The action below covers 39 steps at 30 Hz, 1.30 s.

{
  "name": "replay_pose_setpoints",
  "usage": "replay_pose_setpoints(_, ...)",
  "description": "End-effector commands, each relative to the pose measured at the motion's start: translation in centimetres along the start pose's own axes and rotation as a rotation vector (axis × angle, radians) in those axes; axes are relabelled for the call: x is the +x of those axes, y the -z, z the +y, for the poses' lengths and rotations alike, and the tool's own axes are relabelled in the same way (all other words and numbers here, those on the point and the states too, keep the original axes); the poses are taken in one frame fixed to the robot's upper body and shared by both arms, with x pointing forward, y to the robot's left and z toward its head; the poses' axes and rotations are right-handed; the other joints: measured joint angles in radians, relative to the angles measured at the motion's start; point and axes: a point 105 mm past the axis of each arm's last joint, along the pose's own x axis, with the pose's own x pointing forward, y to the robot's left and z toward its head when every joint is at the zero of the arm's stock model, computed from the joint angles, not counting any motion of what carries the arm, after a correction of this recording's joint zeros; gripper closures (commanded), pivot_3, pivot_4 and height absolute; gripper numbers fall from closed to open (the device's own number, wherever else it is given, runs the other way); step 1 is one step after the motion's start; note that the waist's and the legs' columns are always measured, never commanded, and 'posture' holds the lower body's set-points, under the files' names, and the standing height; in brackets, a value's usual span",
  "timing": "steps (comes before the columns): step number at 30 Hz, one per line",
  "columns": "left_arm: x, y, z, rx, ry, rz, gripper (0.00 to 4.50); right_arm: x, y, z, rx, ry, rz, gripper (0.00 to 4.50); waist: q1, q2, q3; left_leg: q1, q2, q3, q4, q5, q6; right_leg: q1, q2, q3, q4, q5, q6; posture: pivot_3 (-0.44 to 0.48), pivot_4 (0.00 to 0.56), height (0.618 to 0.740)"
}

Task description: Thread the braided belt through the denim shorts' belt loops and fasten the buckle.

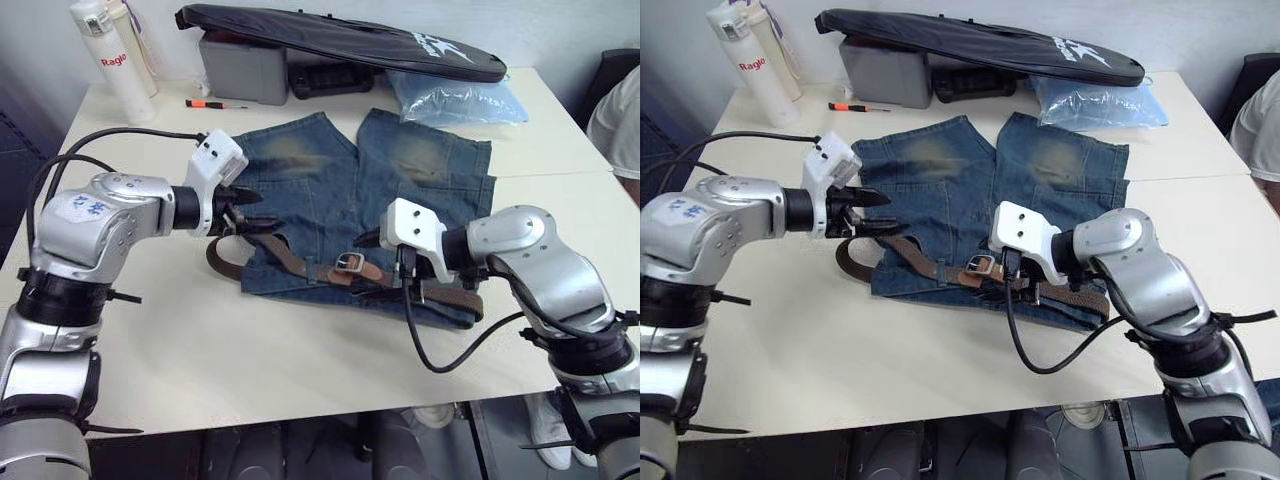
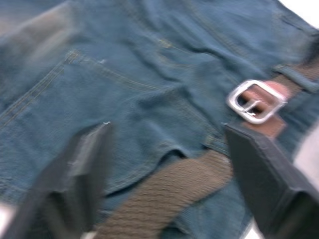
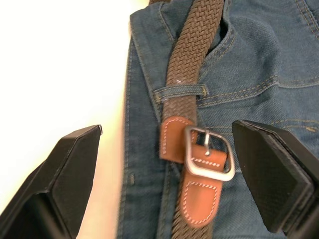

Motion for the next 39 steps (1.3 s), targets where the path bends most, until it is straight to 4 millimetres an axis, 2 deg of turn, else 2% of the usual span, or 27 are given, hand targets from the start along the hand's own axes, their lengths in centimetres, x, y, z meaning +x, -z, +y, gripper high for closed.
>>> replay_pose_setpoints(1, 1.0, -1.1, 0.3, 0.098, 0.001, 0.009, 2.65, -0.9, -1.0, 0.3, -0.039, 0.04, -0.022, 0.0, 0.0, 0.0, 0.0, 0.0, 0.0, 0.0, 0.0, 0.0, 0.0, 0.0, 0.0, 0.0, 0.0, 0.0, 0.0, 0.0, 0.15, 0.74)
replay_pose_setpoints(3, 2.4, -0.9, 0.2, 0.159, 0.026, 0.045, 3.32, -0.8, -1.0, 0.3, -0.063, 0.062, -0.012, 0.0, 0.001, 0.0, 0.0, -0.001, 0.0, 0.0, 0.001, 0.0, 0.0, 0.0, 0.0, 0.0, 0.0, 0.0, 0.0, 0.0, 0.15, 0.74)
replay_pose_setpoints(4, 3.2, -0.9, 0.1, 0.177, 0.041, 0.053, 3.88, -0.7, -0.8, 0.4, -0.075, 0.069, -0.004, 0.0, 0.001, 0.0, 0.0, -0.001, 0.0, 0.0, 0.001, 0.0, 0.0, 0.0, 0.0, 0.0, 0.0, 0.0, 0.0, 0.0, 0.15, 0.74)
replay_pose_setpoints(5, 4.1, -0.9, 0.3, 0.208, 0.05, 0.07, 4.19, -0.5, -0.7, 0.6, -0.084, 0.075, 0.003, 0.0, 0.001, 0.0, 0.0, -0.001, 0.0, 0.0, 0.001, 0.0, 0.0, 0.0, 0.0, 0.0, 0.0, 0.0, 0.0, 0.0, 0.15, 0.74)
replay_pose_setpoints(7, 5.5, -0.7, 0.6, 0.237, 0.061, 0.097, 4.44, -0.2, -0.3, 0.8, -0.092, 0.084, 0.013, 0.0, 0.007, -0.001, 0.0, -0.001, 0.0, 0.0, 0.001, 0.0, 0.0, 0.0, 0.0, 0.0, 0.0, 0.0, 0.0, 0.0, 0.15, 0.74)
replay_pose_setpoints(11, 7.3, 0.0, 1.0, 0.301, 0.101, 0.174, 4.44, 0.0, 0.1, 1.1, -0.095, 0.114, 0.029, 0.0, 0.012, -0.001, 0.0, -0.001, 0.0, 0.0, 0.003, -0.001, 0.001, 0.001, 0.0, -0.001, -0.001, 0.001, 0.001, 0.0, 0.15, 0.74)
replay_pose_setpoints(20, 8.8, 2.2, 1.0, 0.395, 0.221, 0.321, 4.44, 0.0, -0.1, 1.3, -0.097, 0.164, 0.04, 0.0, 0.016, -0.001, 0.0, -0.002, 0.0, 0.0, 0.004, -0.001, 0.002, 0.001, 0.0, -0.001, -0.001, 0.001, 0.001, 0.0, 0.15, 0.74)
replay_pose_setpoints(24, 9.4, 3.6, 0.9, 0.5, 0.242, 0.399, 4.44, 1.4, 0.9, 1.3, -0.168, 0.168, 0.079, 0.0, 0.018, -0.002, 0.0, -0.002, 0.0, 0.0, 0.004, -0.002, 0.003, 0.001, -0.001, -0.001, -0.001, 0.001, 0.001, 0.0, 0.15, 0.74)
replay_pose_setpoints(28, 9.7, 3.7, 0.8, 0.516, 0.242, 0.398, 4.44, 2.3, 1.9, 1.7, -0.258, 0.135, 0.106, 0.0, 0.02, -0.003, -0.001, -0.001, 0.0, 0.0, 0.004, -0.002, 0.003, 0.002, -0.001, -0.001, -0.001, 0.001, 0.002, 0.0, 0.15, 0.74)
replay_pose_setpoints(31, 9.7, 3.8, 0.9, 0.518, 0.244, 0.397, 4.5, 2.9, 2.4, 1.6, -0.319, 0.132, 0.121, 0.72, 0.019, -0.003, -0.001, -0.001, 0.0, 0.0, 0.006, -0.002, 0.004, 0.003, -0.001, -0.001, -0.001, 0.002, 0.002, 0.0, 0.15, 0.74)
replay_pose_setpoints(32, 9.7, 3.8, 0.9, 0.514, 0.245, 0.396, 4.5, 3.0, 2.6, 1.4, -0.34, 0.138, 0.126, 1.35, 0.019, -0.003, -0.001, -0.001, 0.0, 0.0, 0.006, -0.002, 0.004, 0.003, -0.001, -0.001, -0.001, 0.002, 0.002, 0.0, 0.15, 0.74)
replay_pose_setpoints(34, 9.6, 3.9, 0.9, 0.509, 0.247, 0.394, 4.5, 3.1, 2.9, 1.1, -0.374, 0.15, 0.132, 2.05, 0.019, -0.003, -0.001, -0.001, 0.0, 0.0, 0.006, -0.002, 0.004, 0.003, -0.001, -0.001, -0.001, 0.002, 0.002, 0.0, 0.15, 0.74)
replay_pose_setpoints(39, 9.5, 4.1, 1.0, 0.502, 0.245, 0.392, 4.5, 3.3, 3.2, 0.7, -0.43, 0.156, 0.132, 2.05, 0.018, -0.003, -0.001, -0.001, 0.0, 0.0, 0.006, -0.002, 0.004, 0.003, -0.001, -0.001, -0.001, 0.002, 0.002, 0.0, 0.15, 0.74)
